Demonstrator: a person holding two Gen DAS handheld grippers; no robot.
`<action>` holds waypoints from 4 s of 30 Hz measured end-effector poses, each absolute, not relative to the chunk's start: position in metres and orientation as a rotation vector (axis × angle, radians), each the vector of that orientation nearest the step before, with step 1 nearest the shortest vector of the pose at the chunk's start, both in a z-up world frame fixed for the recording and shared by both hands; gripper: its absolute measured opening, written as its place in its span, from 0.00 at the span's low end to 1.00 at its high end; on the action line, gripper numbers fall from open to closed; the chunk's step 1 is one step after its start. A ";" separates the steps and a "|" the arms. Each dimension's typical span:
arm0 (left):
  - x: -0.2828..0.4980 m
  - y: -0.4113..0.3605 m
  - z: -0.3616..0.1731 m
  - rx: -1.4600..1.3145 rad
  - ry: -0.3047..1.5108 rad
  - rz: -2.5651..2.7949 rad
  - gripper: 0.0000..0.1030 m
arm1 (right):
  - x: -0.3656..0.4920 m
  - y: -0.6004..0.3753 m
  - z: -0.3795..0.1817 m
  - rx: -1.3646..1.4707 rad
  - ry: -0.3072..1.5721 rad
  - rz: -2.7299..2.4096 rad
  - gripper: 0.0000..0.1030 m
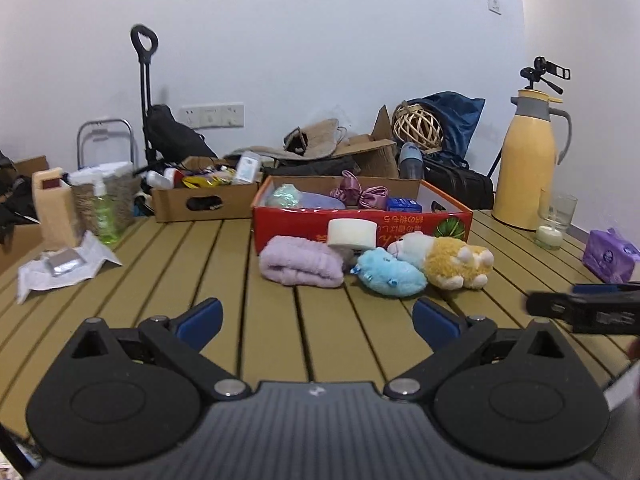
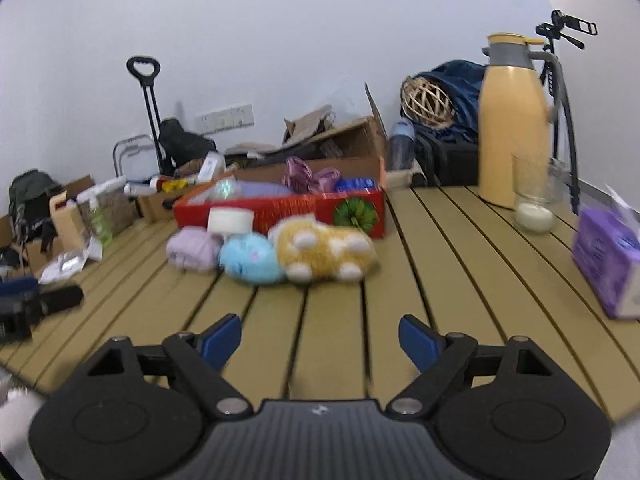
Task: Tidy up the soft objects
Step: 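Move both grippers back to the table, then grasp the white plush bunny with the left gripper while the right grasps the yellow plush hamster, then carry both plush toys into the box and open both grippers, then move both grippers back to the table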
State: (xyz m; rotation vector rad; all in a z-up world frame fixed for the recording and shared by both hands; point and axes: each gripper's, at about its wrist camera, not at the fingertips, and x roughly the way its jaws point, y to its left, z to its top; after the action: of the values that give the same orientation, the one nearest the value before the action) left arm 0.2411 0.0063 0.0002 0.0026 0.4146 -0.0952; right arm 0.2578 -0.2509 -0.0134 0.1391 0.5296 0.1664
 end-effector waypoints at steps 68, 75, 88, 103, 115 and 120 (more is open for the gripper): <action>0.409 -0.085 -0.005 -0.457 0.664 -0.501 0.45 | 0.374 -0.336 -0.022 0.488 0.532 0.200 0.38; 0.512 -0.060 0.027 -0.543 0.681 -0.439 0.45 | 0.465 -0.311 0.042 0.436 0.486 0.273 0.38; 0.578 -0.071 -0.010 -0.394 0.783 -0.369 0.51 | 0.561 -0.280 0.001 0.304 0.675 0.110 0.36; 0.387 -0.005 0.087 -0.081 0.469 -0.363 0.79 | 0.425 -0.298 0.103 0.135 0.477 0.152 0.71; 0.173 0.026 0.075 0.058 0.207 -0.143 1.00 | 0.209 -0.264 0.088 0.042 0.323 0.249 0.89; 0.116 0.036 0.062 0.002 0.212 -0.130 1.00 | 0.144 -0.249 0.072 -0.032 0.308 0.211 0.94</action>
State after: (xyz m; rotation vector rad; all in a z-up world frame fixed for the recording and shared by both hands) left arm 0.1162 0.0358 0.0620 0.0022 0.2123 -0.1300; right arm 0.1443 -0.2487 0.0717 -0.0321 0.3076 0.2115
